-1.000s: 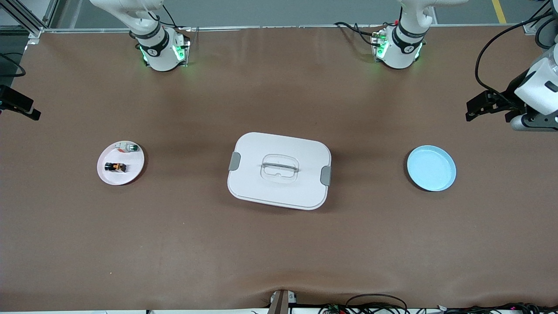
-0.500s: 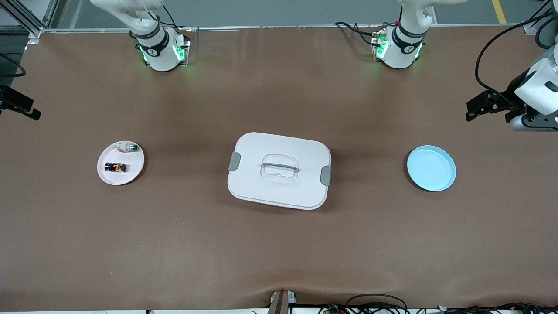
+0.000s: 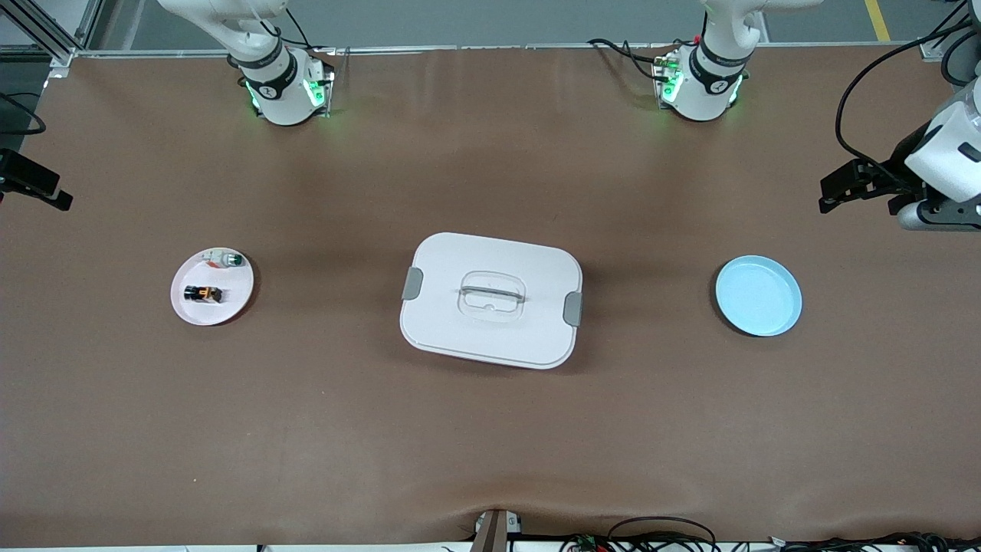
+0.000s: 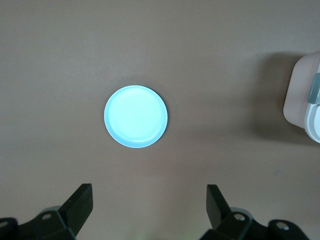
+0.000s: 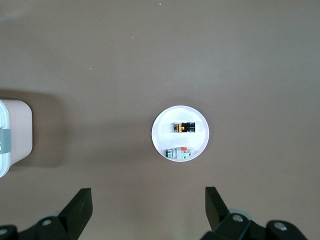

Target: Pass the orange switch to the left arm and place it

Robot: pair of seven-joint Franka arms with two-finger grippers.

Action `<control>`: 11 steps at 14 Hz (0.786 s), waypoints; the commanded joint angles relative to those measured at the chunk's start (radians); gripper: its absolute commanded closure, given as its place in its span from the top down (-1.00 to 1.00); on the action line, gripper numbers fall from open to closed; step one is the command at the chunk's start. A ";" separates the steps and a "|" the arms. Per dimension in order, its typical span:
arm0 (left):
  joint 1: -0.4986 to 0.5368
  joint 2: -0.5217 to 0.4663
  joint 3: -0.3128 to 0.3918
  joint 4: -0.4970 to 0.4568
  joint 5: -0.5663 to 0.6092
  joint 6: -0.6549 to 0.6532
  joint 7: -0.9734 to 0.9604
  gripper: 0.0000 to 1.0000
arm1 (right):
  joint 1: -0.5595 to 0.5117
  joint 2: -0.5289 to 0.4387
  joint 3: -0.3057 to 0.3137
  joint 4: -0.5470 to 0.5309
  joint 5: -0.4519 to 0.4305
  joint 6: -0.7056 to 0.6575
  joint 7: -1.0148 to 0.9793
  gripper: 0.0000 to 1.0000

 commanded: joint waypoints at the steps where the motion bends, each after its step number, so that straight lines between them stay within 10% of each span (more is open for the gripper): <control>1: -0.002 0.002 0.006 0.013 0.012 -0.012 0.024 1.00 | -0.013 -0.013 0.007 -0.006 0.018 -0.009 -0.005 1.00; 11: -0.002 0.005 0.008 0.015 0.012 -0.012 0.024 1.00 | -0.023 -0.020 0.007 -0.006 0.018 -0.014 -0.008 1.00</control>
